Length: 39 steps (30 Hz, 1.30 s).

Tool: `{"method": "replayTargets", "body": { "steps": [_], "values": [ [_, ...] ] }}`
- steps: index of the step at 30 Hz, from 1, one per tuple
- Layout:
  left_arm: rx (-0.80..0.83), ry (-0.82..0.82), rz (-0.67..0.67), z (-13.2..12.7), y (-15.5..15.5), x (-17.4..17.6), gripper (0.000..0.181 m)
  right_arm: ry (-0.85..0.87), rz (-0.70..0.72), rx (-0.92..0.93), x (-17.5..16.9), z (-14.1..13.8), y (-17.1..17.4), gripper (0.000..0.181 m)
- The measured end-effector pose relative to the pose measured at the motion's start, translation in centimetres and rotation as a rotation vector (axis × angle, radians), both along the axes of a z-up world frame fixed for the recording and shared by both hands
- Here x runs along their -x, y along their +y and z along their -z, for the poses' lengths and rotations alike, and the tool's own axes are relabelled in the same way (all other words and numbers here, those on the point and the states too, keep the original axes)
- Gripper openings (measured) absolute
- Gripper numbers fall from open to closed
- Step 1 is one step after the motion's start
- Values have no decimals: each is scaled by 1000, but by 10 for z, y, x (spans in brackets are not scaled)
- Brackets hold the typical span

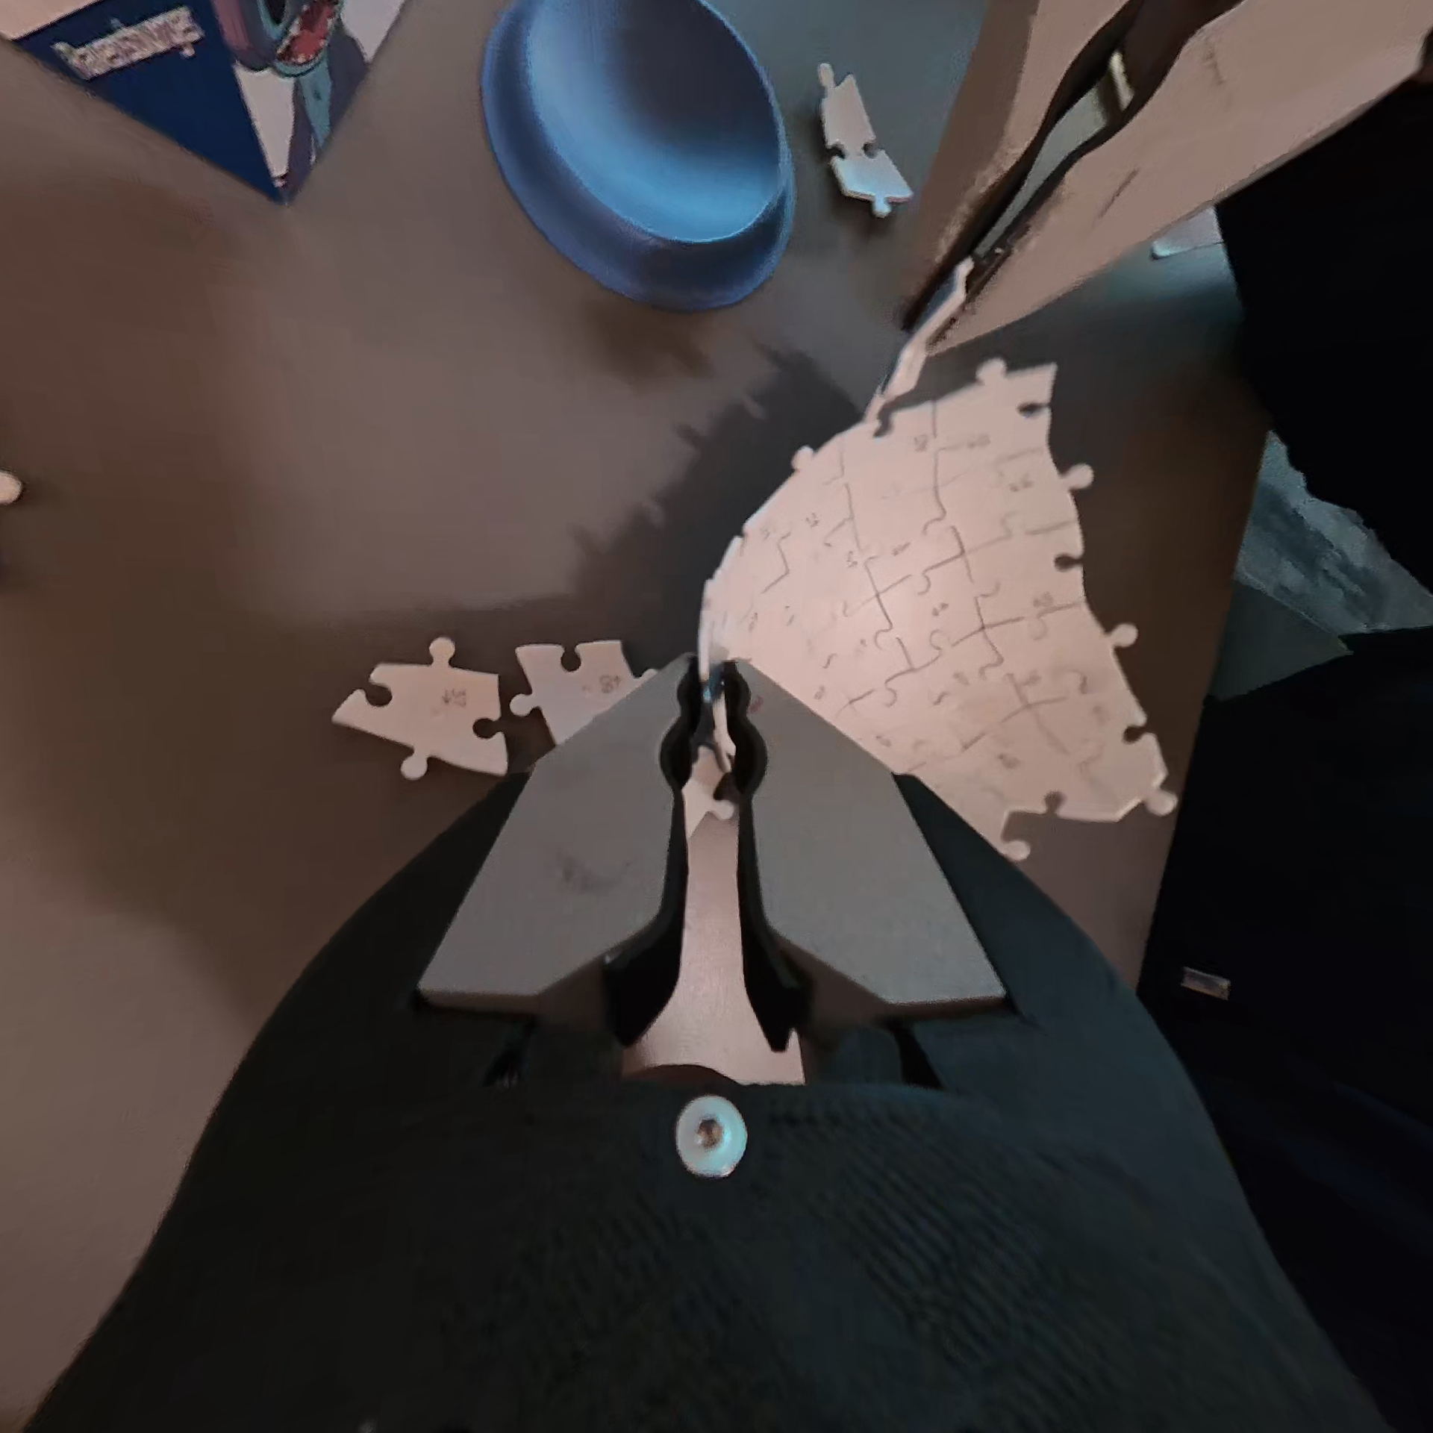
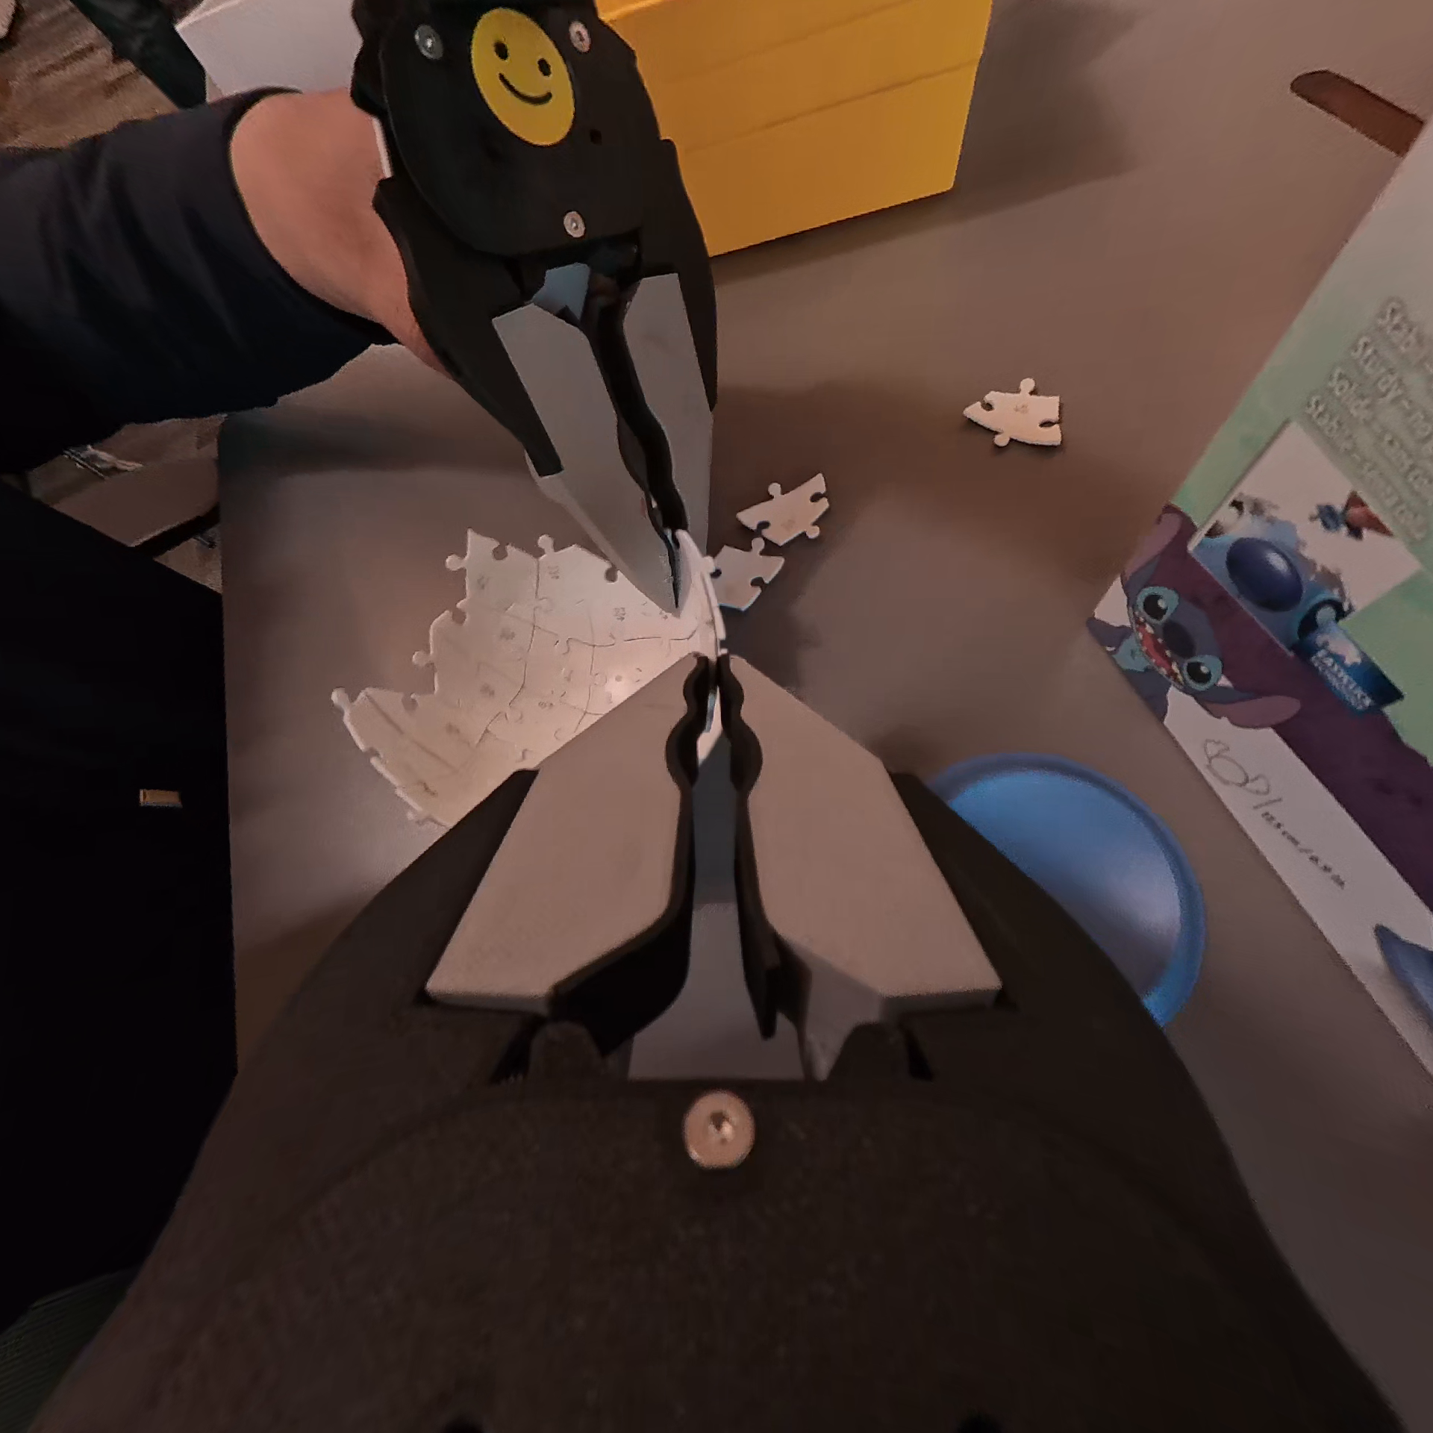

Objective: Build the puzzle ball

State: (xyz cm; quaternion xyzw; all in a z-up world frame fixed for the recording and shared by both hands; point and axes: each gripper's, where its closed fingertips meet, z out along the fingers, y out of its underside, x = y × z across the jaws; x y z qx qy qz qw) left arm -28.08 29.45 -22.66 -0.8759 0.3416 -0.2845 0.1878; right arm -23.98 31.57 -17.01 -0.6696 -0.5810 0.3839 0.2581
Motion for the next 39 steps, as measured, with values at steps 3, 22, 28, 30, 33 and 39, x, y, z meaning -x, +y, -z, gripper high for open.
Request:
{"method": "replayTargets", "body": {
  "steps": [3,22,28,30,33,39],
  "values": [
    [32,0,68,-2,-1,-12,2,4,14,6,-10,2,-2,0],
    [263,130,409,18,-3,-72,7,-4,174,164,-46,29,1,0],
    [293,67,362,19,4,-76,7,2,218,283,-38,44,6,0],
    [305,48,356,19,4,-76,7,-1,220,291,-37,48,8,0],
    [336,32,360,19,3,-75,7,2,207,309,-36,49,8,0],
    [317,33,357,14,9,-68,22,-10,203,312,-35,55,10,0]
  ]
}}
